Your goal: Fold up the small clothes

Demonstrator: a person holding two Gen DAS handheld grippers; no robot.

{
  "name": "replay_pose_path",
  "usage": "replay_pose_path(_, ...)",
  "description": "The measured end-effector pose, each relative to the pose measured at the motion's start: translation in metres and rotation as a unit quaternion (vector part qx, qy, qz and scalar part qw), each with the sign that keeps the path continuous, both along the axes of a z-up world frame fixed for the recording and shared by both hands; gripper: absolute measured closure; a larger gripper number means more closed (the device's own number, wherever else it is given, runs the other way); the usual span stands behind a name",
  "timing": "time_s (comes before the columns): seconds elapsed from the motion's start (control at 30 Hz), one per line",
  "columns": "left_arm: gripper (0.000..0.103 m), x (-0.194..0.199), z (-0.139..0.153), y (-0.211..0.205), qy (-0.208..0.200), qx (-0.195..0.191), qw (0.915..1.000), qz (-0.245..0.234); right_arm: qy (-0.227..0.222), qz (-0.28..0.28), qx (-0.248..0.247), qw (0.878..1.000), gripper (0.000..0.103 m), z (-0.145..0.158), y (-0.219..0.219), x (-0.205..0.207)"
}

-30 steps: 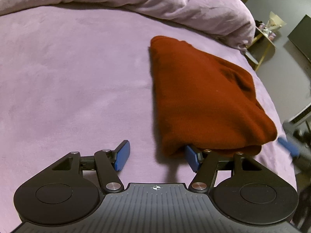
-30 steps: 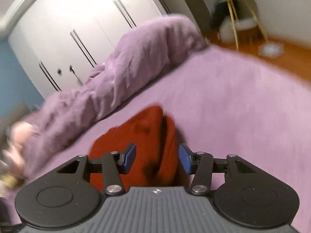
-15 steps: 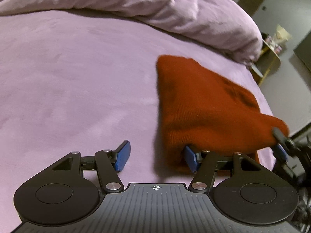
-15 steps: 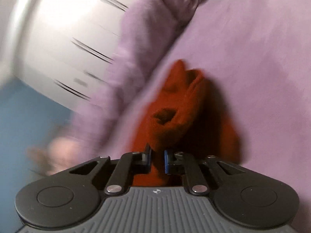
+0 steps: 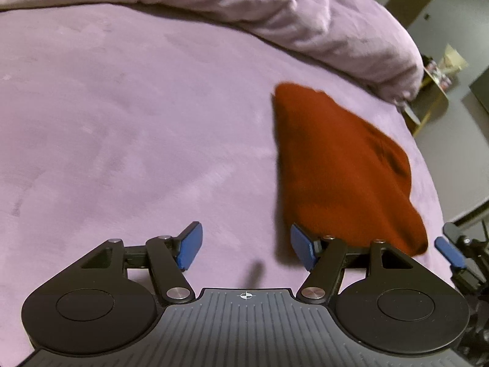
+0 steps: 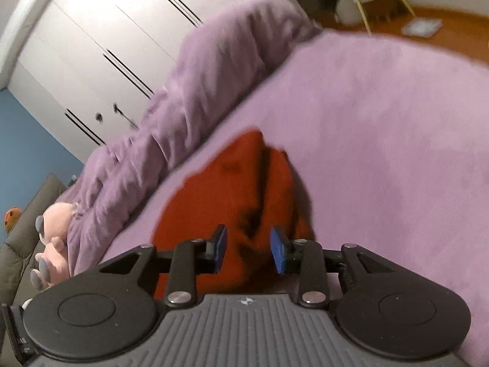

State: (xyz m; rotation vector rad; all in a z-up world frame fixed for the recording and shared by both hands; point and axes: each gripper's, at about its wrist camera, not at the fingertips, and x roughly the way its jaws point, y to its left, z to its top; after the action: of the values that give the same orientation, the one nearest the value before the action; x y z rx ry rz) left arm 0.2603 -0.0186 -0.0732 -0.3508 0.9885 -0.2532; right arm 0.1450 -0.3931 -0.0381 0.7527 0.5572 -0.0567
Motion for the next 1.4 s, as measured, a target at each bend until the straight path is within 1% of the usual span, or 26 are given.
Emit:
replay_pose_path(0.03,0.032,0.001,0.001,0.003,-0.002,0.003,1.0000,0.006,-0.004,0.012,0.001,1.000,0.072,0.002,0.002,0.005)
replay_pose_path(0.1,0.032,0.001,0.003,0.008,-0.005,0.014,0.9997,0.021,0.001,0.047,-0.013,0.999,0.073,0.003,0.019,0.027)
replay_pose_path(0.17,0.032,-0.001,0.004,0.013,-0.006,0.024,0.9991,0.034,0.010,0.090,-0.040,0.995,0.084,-0.002,0.045,0.046)
replay_pose_path(0.23,0.032,-0.002,0.004,0.017,-0.003,0.028,0.9988,0.040,0.021,0.127,-0.065,0.990,0.087,-0.008,0.072,0.066)
replay_pose_path(0.3,0.032,0.000,0.003,0.019,0.000,0.032,0.9988,0.038,0.026,0.153,-0.115,0.981,0.087,-0.013,0.097,0.085)
replay_pose_path(0.37,0.032,0.002,0.005,0.018,-0.001,0.038,0.9987,0.032,0.043,0.149,-0.170,0.973,0.088,-0.018,0.108,0.103)
replay_pose_path(0.4,0.032,0.003,0.006,0.017,-0.004,0.043,0.9987,0.027,0.047,0.141,-0.187,0.971,0.089,-0.020,0.107,0.112)
replay_pose_path(0.43,0.032,0.005,0.006,0.015,-0.009,0.048,0.9986,0.022,0.051,0.127,-0.190,0.972,0.089,-0.019,0.102,0.119)
replay_pose_path(0.53,0.030,0.013,0.007,0.007,-0.022,0.065,0.9976,0.010,0.057,0.088,-0.178,0.978,0.089,-0.013,0.075,0.133)
replay_pose_path(0.6,0.029,0.020,0.006,-0.001,-0.022,0.070,0.9973,0.006,0.064,0.066,-0.185,0.978,0.089,-0.010,0.060,0.142)
replay_pose_path(0.67,0.029,0.027,0.006,-0.009,-0.023,0.068,0.9974,0.001,0.077,0.054,-0.186,0.978,0.089,-0.011,0.047,0.151)
replay_pose_path(0.77,0.029,0.034,0.006,-0.023,-0.026,0.075,0.9968,-0.009,0.099,0.049,-0.182,0.977,0.089,-0.018,0.029,0.163)
replay_pose_path(0.83,0.029,0.038,0.007,-0.031,-0.029,0.088,0.9956,-0.018,0.108,0.052,-0.185,0.975,0.093,-0.024,0.025,0.170)
replay_pose_path(0.97,0.029,0.044,0.007,-0.042,-0.032,0.108,0.9932,-0.030,0.120,0.060,-0.210,0.969,0.095,-0.024,0.030,0.184)
replay_pose_path(1.13,0.029,0.049,0.005,-0.048,-0.030,0.116,0.9923,-0.031,0.147,0.073,-0.234,0.958,0.095,-0.029,0.031,0.204)
replay_pose_path(1.23,0.029,0.051,0.004,-0.051,-0.029,0.119,0.9919,-0.032,0.141,0.079,-0.248,0.955,0.095,-0.039,0.030,0.209)
replay_pose_path(1.33,0.029,0.053,0.004,-0.053,-0.026,0.114,0.9925,-0.034,0.113,0.082,-0.277,0.951,0.095,-0.046,0.035,0.203)
replay_pose_path(1.37,0.029,0.053,0.005,-0.052,-0.026,0.110,0.9929,-0.035,0.104,0.080,-0.275,0.952,0.094,-0.047,0.034,0.200)
replay_pose_path(1.4,0.029,0.053,0.007,-0.050,-0.029,0.102,0.9937,-0.035,0.093,0.077,-0.262,0.957,0.094,-0.047,0.031,0.196)
